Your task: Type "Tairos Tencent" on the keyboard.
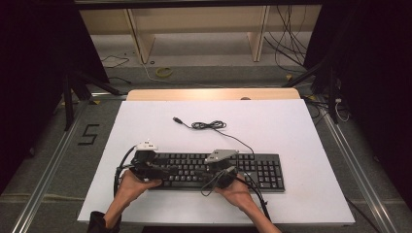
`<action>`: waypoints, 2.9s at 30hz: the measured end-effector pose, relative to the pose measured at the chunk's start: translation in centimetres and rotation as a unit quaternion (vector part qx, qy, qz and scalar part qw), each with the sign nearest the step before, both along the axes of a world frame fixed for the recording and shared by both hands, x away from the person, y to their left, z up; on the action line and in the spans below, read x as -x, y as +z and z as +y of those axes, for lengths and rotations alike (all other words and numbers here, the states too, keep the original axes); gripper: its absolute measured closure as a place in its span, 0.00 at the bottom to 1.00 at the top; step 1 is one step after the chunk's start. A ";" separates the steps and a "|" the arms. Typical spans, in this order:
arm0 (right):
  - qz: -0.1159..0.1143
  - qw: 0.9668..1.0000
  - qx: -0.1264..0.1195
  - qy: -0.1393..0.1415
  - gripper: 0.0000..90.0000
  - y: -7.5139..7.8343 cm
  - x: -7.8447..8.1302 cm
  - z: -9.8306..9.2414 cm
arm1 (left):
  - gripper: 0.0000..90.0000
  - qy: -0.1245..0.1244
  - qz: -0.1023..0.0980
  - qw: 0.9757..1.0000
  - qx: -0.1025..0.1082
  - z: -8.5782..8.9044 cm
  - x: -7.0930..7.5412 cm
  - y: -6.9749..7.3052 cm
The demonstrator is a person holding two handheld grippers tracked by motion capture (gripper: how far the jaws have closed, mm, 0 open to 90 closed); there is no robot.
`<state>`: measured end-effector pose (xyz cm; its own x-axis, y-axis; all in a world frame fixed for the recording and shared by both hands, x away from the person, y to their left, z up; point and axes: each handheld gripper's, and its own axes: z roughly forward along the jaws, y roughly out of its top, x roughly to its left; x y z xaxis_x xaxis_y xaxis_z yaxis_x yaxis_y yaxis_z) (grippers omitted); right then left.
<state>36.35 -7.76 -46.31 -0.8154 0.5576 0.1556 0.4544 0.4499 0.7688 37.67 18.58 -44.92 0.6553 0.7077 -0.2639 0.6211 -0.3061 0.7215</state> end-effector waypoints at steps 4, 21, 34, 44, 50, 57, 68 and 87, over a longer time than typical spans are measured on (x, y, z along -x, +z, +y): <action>0.005 1.000 0.007 0.001 1.00 -0.3 -0.1 0.2 | 0.40 0.004 -0.001 1.000 0.006 0.2 0.2 0.0; 0.009 0.999 0.031 0.004 1.00 -1.4 -0.3 1.5 | 0.39 0.009 -0.008 1.000 0.017 0.3 0.3 0.0; 0.011 0.999 0.040 0.004 1.00 -2.1 -0.5 2.0 | 0.40 0.012 -0.010 1.000 0.013 0.3 0.2 0.0; 0.025 1.000 0.008 -0.002 0.93 -1.4 -0.7 1.5 | 0.40 0.014 -0.011 1.000 0.015 0.3 0.1 0.0; 0.020 1.000 0.001 -0.007 0.83 -0.8 -0.6 0.9 | 0.40 0.011 -0.012 1.000 0.013 0.3 0.1 0.0; 0.014 0.999 -0.021 -0.022 0.76 0.2 -0.9 -0.5 | 0.40 0.011 -0.013 1.000 0.015 0.2 0.0 -0.1; 0.006 0.999 -0.030 -0.036 0.68 0.9 -0.9 -1.9 | 0.40 0.008 -0.014 1.000 0.015 0.1 0.0 0.0; 0.005 0.998 -0.040 -0.051 0.54 1.2 -0.7 -3.5 | 0.40 0.003 -0.014 1.000 0.021 -0.3 -0.1 0.0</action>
